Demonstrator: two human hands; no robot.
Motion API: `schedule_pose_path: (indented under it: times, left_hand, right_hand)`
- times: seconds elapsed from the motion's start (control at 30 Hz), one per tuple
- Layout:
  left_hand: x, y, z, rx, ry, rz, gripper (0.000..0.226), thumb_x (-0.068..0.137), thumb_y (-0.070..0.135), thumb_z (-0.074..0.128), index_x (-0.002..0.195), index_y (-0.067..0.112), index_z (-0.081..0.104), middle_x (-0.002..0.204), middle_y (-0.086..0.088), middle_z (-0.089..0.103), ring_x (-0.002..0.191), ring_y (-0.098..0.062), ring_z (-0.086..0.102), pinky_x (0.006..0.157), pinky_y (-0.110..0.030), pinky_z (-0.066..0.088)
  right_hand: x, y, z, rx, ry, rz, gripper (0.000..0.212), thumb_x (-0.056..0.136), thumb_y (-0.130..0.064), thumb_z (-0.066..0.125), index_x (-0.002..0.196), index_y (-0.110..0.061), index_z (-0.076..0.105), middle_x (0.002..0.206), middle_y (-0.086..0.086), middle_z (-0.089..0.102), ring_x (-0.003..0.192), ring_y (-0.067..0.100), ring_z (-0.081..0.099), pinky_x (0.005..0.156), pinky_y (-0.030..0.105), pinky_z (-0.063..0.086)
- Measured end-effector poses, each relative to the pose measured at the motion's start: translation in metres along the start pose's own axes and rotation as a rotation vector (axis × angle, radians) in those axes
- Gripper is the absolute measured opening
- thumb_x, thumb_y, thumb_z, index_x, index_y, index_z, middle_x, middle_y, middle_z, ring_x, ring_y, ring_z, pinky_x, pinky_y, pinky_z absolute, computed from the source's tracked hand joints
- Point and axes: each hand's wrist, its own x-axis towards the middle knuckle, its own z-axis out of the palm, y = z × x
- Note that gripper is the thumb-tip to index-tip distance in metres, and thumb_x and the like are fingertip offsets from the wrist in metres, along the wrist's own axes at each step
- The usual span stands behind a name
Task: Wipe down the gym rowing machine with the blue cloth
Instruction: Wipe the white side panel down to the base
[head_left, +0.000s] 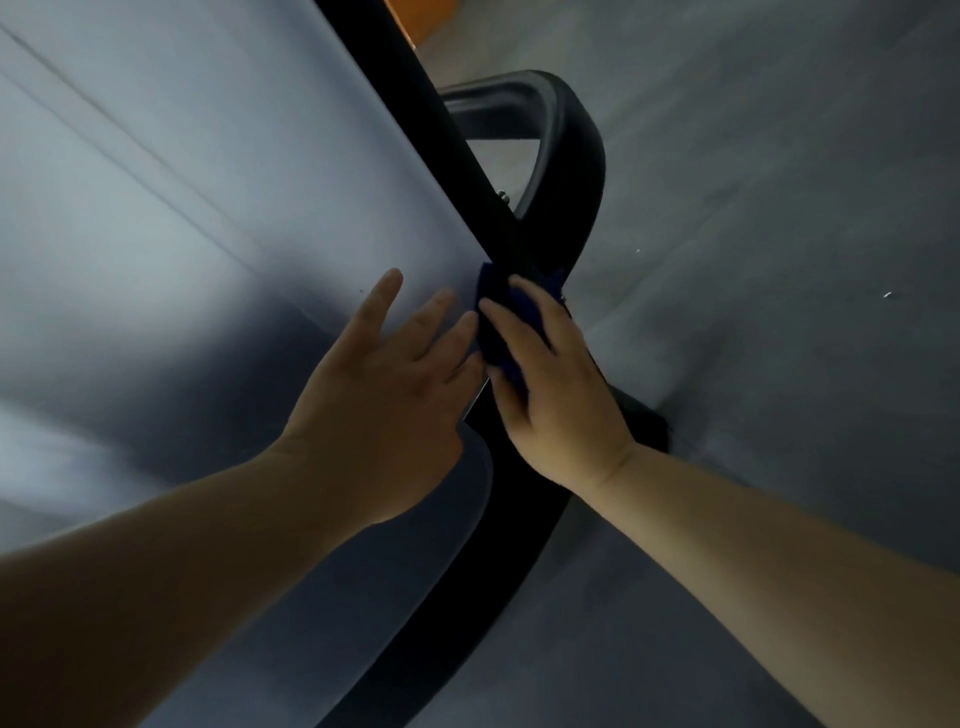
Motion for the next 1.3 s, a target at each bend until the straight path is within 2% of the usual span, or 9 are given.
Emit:
schedule_pose_path:
  times: [0.1, 0.27, 0.37, 0.53, 0.8, 0.87, 0.97, 1.07, 1.3]
  left_hand:
    - [-0.001, -0.001, 0.005, -0.055, 0.039, 0.003, 0.059, 0.085, 0.039, 0.038, 0.131, 0.010, 0.062, 0.143, -0.015, 0.052, 0.137, -0.035, 0.043, 0.114, -0.062, 0.018]
    - [-0.002, 0.000, 0.008, -0.056, 0.051, 0.019, 0.055, 0.083, 0.038, 0.049, 0.127, 0.009, 0.064, 0.143, -0.016, 0.052, 0.136, -0.036, 0.043, 0.114, -0.062, 0.019]
    - [-0.001, 0.002, 0.011, -0.068, 0.075, 0.007, 0.052, 0.083, 0.036, 0.050, 0.125, 0.009, 0.065, 0.144, -0.016, 0.052, 0.136, -0.037, 0.044, 0.114, -0.063, 0.019]
    - [0.001, 0.006, 0.010, -0.088, 0.077, 0.002, 0.053, 0.083, 0.035, 0.050, 0.126, 0.008, 0.065, 0.143, -0.017, 0.052, 0.136, -0.037, 0.044, 0.113, -0.063, 0.019]
    - [0.003, 0.010, 0.013, -0.099, 0.056, 0.039, 0.054, 0.082, 0.034, 0.050, 0.127, 0.007, 0.064, 0.142, -0.016, 0.053, 0.136, -0.036, 0.044, 0.113, -0.064, 0.018]
    - [0.004, 0.011, 0.013, -0.110, 0.062, 0.040, 0.054, 0.082, 0.034, 0.050, 0.125, 0.006, 0.065, 0.141, -0.017, 0.054, 0.135, -0.037, 0.045, 0.113, -0.064, 0.019]
    - [0.004, 0.012, 0.013, -0.109, 0.053, 0.047, 0.055, 0.084, 0.035, 0.044, 0.126, 0.006, 0.065, 0.142, -0.018, 0.052, 0.136, -0.038, 0.044, 0.113, -0.064, 0.017]
    - [0.004, 0.012, 0.012, -0.103, 0.029, 0.050, 0.056, 0.085, 0.036, 0.041, 0.127, 0.008, 0.064, 0.143, -0.017, 0.051, 0.137, -0.037, 0.043, 0.114, -0.063, 0.017]
    - [0.003, 0.014, 0.016, -0.117, 0.063, 0.067, 0.052, 0.083, 0.032, 0.048, 0.124, 0.006, 0.066, 0.142, -0.018, 0.053, 0.135, -0.038, 0.045, 0.113, -0.063, 0.020]
  right_hand:
    - [-0.023, 0.016, 0.010, -0.050, -0.058, -0.005, 0.053, 0.098, -0.024, 0.049, 0.148, -0.009, 0.038, 0.155, 0.019, 0.030, 0.136, 0.037, 0.042, 0.109, 0.038, 0.040]
    - [-0.085, 0.095, 0.003, -0.211, -0.388, 0.073, 0.072, 0.084, -0.010, 0.074, 0.148, -0.017, 0.042, 0.156, 0.009, 0.034, 0.121, 0.036, 0.057, 0.092, 0.040, 0.054]
    - [-0.079, 0.091, -0.003, -0.189, -0.311, 0.091, 0.066, 0.081, -0.006, 0.077, 0.141, -0.013, 0.052, 0.151, 0.013, 0.043, 0.121, 0.038, 0.058, 0.095, 0.038, 0.048]
    - [-0.051, 0.025, 0.020, -0.018, -0.148, 0.050, 0.066, 0.091, -0.012, 0.061, 0.150, -0.012, 0.032, 0.159, 0.016, 0.024, 0.136, 0.040, 0.038, 0.113, 0.041, 0.033]
    - [-0.100, 0.082, 0.009, -0.146, -0.607, 0.469, 0.064, 0.105, -0.025, 0.039, 0.158, -0.021, 0.004, 0.165, -0.001, -0.009, 0.147, 0.024, 0.027, 0.106, 0.027, 0.042]
    - [-0.091, 0.074, 0.008, -0.089, -0.518, 0.472, 0.064, 0.103, -0.020, 0.045, 0.158, -0.020, 0.012, 0.166, 0.000, -0.001, 0.147, 0.028, 0.025, 0.111, 0.034, 0.040]
    - [-0.068, 0.039, 0.012, 0.007, -0.267, 0.240, 0.069, 0.094, -0.010, 0.058, 0.154, -0.012, 0.026, 0.163, 0.010, 0.015, 0.143, 0.033, 0.032, 0.112, 0.039, 0.039]
    - [-0.064, 0.024, 0.020, 0.024, -0.196, 0.091, 0.072, 0.088, -0.008, 0.058, 0.153, -0.011, 0.026, 0.163, 0.013, 0.015, 0.138, 0.038, 0.036, 0.112, 0.040, 0.037]
    - [-0.113, 0.091, 0.017, -0.092, -0.549, 0.491, 0.074, 0.099, -0.016, 0.052, 0.158, -0.023, 0.007, 0.165, -0.005, -0.004, 0.148, 0.028, 0.024, 0.110, 0.034, 0.042]
